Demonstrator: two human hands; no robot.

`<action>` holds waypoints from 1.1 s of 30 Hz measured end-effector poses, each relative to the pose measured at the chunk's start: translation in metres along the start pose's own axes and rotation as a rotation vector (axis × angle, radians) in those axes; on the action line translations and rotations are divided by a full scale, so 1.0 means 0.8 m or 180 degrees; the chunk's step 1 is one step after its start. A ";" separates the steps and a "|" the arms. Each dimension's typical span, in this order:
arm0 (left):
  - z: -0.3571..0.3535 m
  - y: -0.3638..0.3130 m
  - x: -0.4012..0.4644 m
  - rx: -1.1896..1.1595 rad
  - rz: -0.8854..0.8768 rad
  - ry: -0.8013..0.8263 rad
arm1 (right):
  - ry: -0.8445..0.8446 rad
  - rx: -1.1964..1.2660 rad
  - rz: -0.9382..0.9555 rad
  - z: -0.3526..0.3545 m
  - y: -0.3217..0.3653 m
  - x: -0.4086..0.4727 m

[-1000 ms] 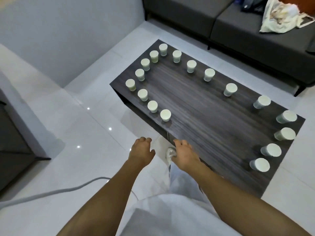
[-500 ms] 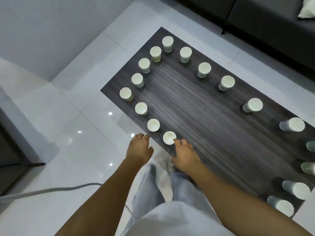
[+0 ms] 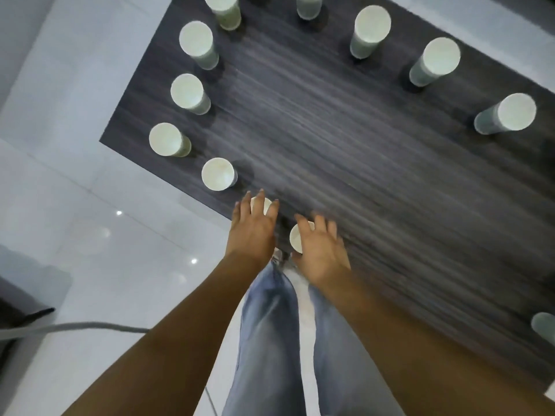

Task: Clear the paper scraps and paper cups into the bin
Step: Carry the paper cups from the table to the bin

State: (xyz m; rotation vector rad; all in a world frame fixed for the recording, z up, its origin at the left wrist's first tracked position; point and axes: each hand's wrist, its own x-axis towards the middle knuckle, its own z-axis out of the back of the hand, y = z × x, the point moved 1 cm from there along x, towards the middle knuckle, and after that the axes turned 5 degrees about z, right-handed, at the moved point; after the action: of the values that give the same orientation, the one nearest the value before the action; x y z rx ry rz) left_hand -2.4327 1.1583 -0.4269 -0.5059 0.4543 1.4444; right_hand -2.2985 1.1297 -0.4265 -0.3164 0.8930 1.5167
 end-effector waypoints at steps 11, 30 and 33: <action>-0.038 0.035 0.026 0.0204 -0.0496 0.0097 | -0.0262 0.0271 -0.0116 -0.042 0.005 0.015; 0.123 -0.099 -0.118 0.0998 -0.1913 0.0344 | -0.1120 0.1602 -0.1488 0.045 -0.004 -0.235; 0.132 -0.144 -0.150 0.1249 -0.2222 0.0451 | -0.1295 0.1796 -0.1762 0.036 -0.019 -0.289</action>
State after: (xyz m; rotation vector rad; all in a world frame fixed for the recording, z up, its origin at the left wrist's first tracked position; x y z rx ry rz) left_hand -2.3282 1.1154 -0.2656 -0.3927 0.5853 0.6304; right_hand -2.2344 0.9817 -0.2576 0.1517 0.7813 0.7361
